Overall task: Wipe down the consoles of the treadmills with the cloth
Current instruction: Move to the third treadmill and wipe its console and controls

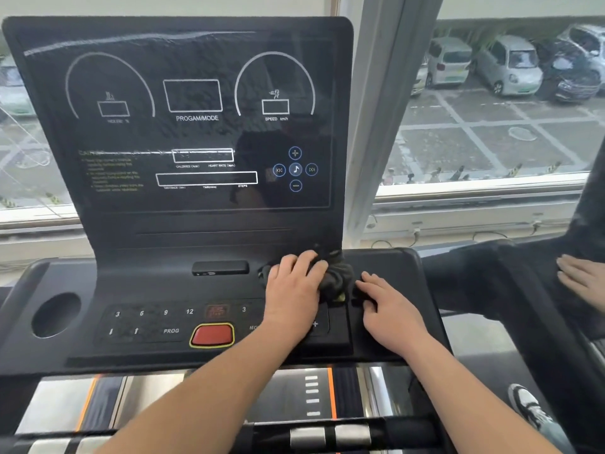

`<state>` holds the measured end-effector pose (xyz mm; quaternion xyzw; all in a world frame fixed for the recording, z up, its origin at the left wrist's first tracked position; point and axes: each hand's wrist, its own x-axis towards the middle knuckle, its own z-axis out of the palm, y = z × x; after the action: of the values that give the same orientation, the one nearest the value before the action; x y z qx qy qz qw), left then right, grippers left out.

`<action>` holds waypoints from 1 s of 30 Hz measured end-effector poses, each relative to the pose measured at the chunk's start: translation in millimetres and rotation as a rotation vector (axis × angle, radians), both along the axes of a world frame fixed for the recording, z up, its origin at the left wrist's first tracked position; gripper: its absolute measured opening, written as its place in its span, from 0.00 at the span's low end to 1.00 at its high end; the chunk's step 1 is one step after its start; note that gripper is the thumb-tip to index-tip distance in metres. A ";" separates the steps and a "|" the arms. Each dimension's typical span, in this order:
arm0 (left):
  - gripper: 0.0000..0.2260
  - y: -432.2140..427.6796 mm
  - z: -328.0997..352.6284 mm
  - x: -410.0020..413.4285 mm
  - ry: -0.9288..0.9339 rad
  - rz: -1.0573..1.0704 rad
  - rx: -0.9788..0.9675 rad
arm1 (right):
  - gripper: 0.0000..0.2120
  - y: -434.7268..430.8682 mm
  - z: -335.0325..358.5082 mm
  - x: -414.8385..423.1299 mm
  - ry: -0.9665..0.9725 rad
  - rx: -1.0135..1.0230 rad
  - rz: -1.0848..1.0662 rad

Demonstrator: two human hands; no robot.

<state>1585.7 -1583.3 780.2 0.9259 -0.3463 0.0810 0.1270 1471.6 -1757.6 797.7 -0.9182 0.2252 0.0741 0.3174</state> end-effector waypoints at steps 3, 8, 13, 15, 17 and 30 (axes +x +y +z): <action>0.18 11.1 -3.9 -30.3 0.045 -0.108 -0.046 | 0.25 -1.2 -0.7 1.1 -0.005 0.010 -0.009; 0.17 39.3 1.8 -23.2 0.071 -0.434 0.026 | 0.24 -0.9 -3.5 0.5 -0.015 0.004 -0.013; 0.17 21.4 3.3 21.9 -0.064 -0.163 0.053 | 0.23 0.7 -1.5 2.1 0.003 0.001 -0.009; 0.18 15.3 0.4 9.6 -0.028 -0.060 0.004 | 0.23 1.4 -1.1 2.6 0.000 0.005 -0.011; 0.17 14.7 -2.8 -7.7 0.022 -0.023 -0.044 | 0.22 2.7 -1.4 3.5 -0.008 0.006 -0.018; 0.13 67.7 27.8 -79.4 0.427 -0.225 -0.022 | 0.21 17.1 1.8 12.8 -0.012 -0.058 -0.087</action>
<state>1506.3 -1515.6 808.0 0.8761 -0.4119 -0.1274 0.2158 1484.4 -1740.5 799.4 -0.9167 0.2651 0.0483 0.2949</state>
